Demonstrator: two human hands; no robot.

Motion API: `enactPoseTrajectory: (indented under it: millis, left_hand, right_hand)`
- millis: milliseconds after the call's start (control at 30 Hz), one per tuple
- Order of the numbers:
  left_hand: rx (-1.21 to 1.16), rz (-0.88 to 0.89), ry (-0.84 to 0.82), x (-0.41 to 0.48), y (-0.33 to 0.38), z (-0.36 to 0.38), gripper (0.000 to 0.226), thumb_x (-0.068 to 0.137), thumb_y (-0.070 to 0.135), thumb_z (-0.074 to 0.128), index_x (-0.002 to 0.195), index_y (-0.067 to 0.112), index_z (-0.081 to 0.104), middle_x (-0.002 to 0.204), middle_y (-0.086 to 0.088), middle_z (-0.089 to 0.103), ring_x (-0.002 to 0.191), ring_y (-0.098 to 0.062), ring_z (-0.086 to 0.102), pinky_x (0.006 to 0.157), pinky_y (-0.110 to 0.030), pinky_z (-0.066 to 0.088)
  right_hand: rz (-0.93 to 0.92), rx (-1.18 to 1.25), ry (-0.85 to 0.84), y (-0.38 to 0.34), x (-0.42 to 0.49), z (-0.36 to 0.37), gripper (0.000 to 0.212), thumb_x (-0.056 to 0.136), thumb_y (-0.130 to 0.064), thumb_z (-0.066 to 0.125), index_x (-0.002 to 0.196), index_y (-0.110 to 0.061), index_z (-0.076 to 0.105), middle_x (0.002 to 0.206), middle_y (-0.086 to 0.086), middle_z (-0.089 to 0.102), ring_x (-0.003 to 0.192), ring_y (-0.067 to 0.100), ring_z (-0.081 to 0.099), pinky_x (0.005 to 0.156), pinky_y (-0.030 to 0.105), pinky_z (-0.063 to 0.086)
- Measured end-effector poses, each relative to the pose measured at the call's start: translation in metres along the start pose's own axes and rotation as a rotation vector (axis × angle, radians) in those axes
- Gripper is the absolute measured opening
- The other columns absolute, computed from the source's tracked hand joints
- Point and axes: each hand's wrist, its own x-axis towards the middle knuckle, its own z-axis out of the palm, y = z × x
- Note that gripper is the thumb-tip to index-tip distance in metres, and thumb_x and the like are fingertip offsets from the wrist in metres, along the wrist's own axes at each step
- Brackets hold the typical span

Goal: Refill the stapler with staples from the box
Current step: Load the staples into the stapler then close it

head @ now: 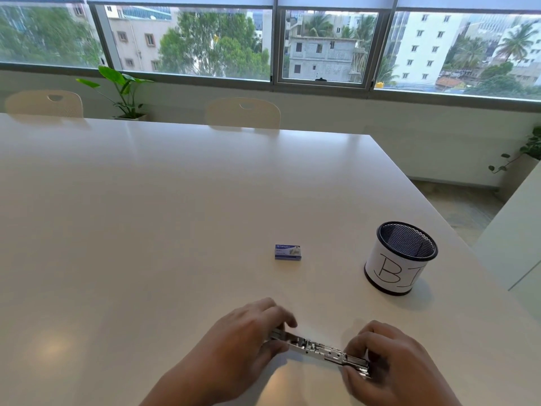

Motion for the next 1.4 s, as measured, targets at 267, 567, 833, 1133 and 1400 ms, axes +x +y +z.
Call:
enactPoseTrajectory:
  millis: [267,567,833,1133,1400]
  left_hand:
    - [-0.161,0.035,0.095,0.001,0.002,-0.003,0.019,0.093,0.03,0.066,0.112,0.034,0.061,0.106,0.022,0.058,0.095,0.006,0.059,0.086,-0.017,0.049]
    - [-0.334,0.011,0.259,-0.002,0.004,-0.004,0.035,0.079,0.031,0.081,0.104,0.042,0.06,0.094,0.023,0.07,0.073,-0.009,0.067,0.065,-0.025,0.056]
    - [-0.557,-0.012,0.302,-0.001,0.017,0.006,0.04,0.071,0.024,0.09,0.099,0.037,0.065,0.091,0.014,0.076,0.081,-0.006,0.075,0.071,-0.019,0.059]
    - [-0.68,-0.011,0.308,0.001,0.031,0.015,0.07,0.068,0.029,0.09,0.125,0.049,0.053,0.079,0.012,0.071,0.064,-0.006,0.069,0.063,-0.013,0.05]
    - [-0.892,-0.079,0.287,0.001,0.027,0.017,0.079,0.064,0.019,0.094,0.129,0.044,0.057,0.071,0.008,0.063,0.067,-0.005,0.066,0.066,-0.017,0.052]
  right_hand:
    - [-0.019,0.146,0.043,0.0,0.004,-0.006,0.03,0.052,-0.017,0.085,0.059,-0.035,0.062,0.059,-0.014,0.06,0.043,0.001,0.048,0.045,0.005,0.035]
    - [-0.085,0.441,0.178,-0.007,0.012,-0.014,0.026,0.054,-0.002,0.079,0.064,-0.022,0.068,0.065,-0.001,0.061,0.049,0.016,0.053,0.046,0.016,0.045]
    - [-0.144,0.55,0.254,-0.03,0.015,-0.006,0.036,0.059,-0.011,0.081,0.086,-0.031,0.07,0.072,-0.002,0.069,0.055,0.018,0.062,0.059,0.019,0.055]
    - [-0.277,0.428,0.262,-0.04,0.019,-0.002,0.033,0.064,-0.017,0.086,0.094,-0.028,0.075,0.077,-0.01,0.075,0.068,0.01,0.068,0.057,0.017,0.052]
    - [-0.362,0.127,0.041,-0.03,0.013,0.006,0.076,0.077,-0.046,0.074,0.144,-0.03,0.042,0.123,-0.021,0.061,0.105,0.002,0.062,0.084,0.014,0.051]
